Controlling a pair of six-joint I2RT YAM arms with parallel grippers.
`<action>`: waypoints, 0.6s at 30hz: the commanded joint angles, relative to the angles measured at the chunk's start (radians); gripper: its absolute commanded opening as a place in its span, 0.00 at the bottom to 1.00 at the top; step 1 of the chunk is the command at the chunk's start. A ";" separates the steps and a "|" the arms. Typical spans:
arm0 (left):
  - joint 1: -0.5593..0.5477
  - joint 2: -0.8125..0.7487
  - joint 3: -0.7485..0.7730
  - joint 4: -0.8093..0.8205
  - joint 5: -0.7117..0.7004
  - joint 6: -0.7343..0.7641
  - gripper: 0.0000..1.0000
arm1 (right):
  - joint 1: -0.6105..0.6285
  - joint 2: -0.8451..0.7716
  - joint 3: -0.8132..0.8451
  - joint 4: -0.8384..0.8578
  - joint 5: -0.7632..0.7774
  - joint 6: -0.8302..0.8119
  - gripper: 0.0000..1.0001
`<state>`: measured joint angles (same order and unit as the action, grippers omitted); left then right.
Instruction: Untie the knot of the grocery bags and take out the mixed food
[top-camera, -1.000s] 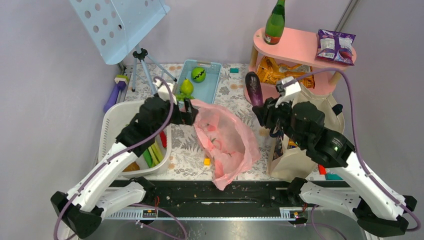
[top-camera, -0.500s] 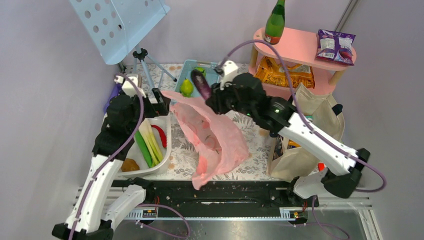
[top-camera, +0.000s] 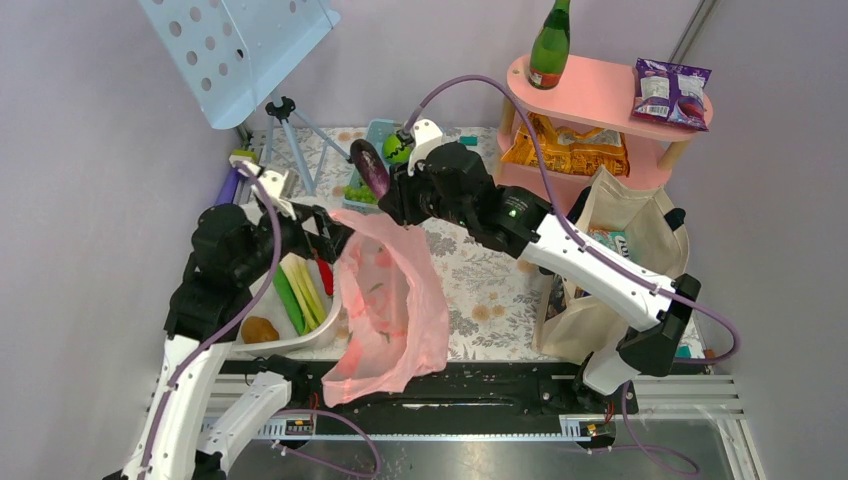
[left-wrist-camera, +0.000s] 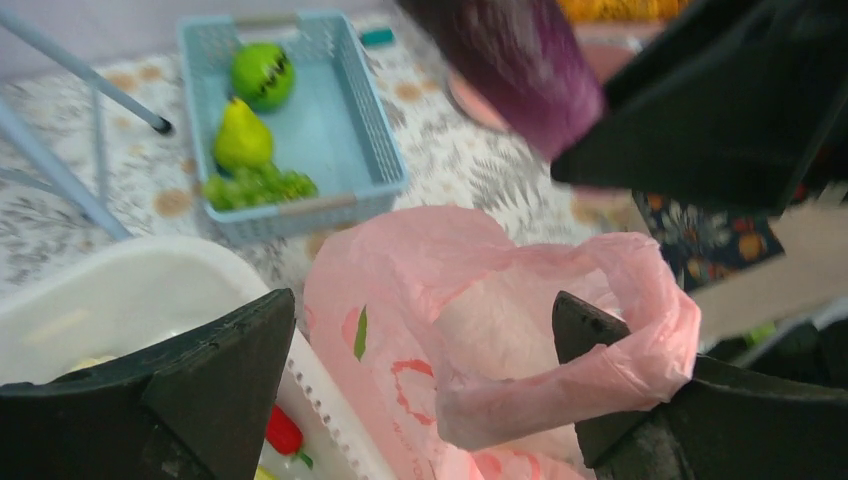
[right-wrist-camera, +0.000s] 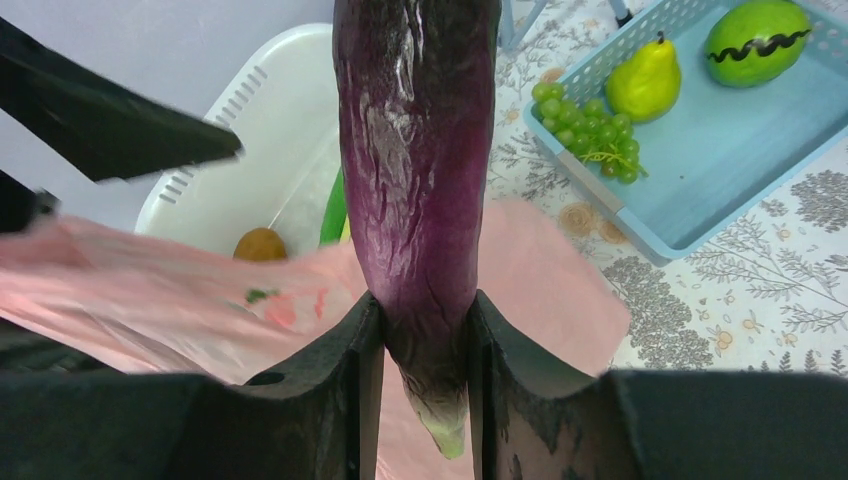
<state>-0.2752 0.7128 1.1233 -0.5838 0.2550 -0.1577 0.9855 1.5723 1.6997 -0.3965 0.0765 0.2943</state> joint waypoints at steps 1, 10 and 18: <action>0.004 0.029 0.029 -0.134 0.203 0.092 0.99 | 0.002 -0.023 0.069 -0.014 0.098 -0.005 0.00; 0.002 0.059 0.124 -0.352 0.228 0.191 0.99 | 0.002 -0.052 0.048 -0.047 0.147 -0.016 0.00; 0.003 -0.017 0.166 -0.321 -0.044 0.126 0.99 | 0.002 -0.078 0.031 -0.033 0.101 -0.010 0.00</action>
<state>-0.2752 0.7578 1.2392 -0.9646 0.3866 0.0010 0.9855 1.5429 1.7226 -0.4469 0.1928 0.2874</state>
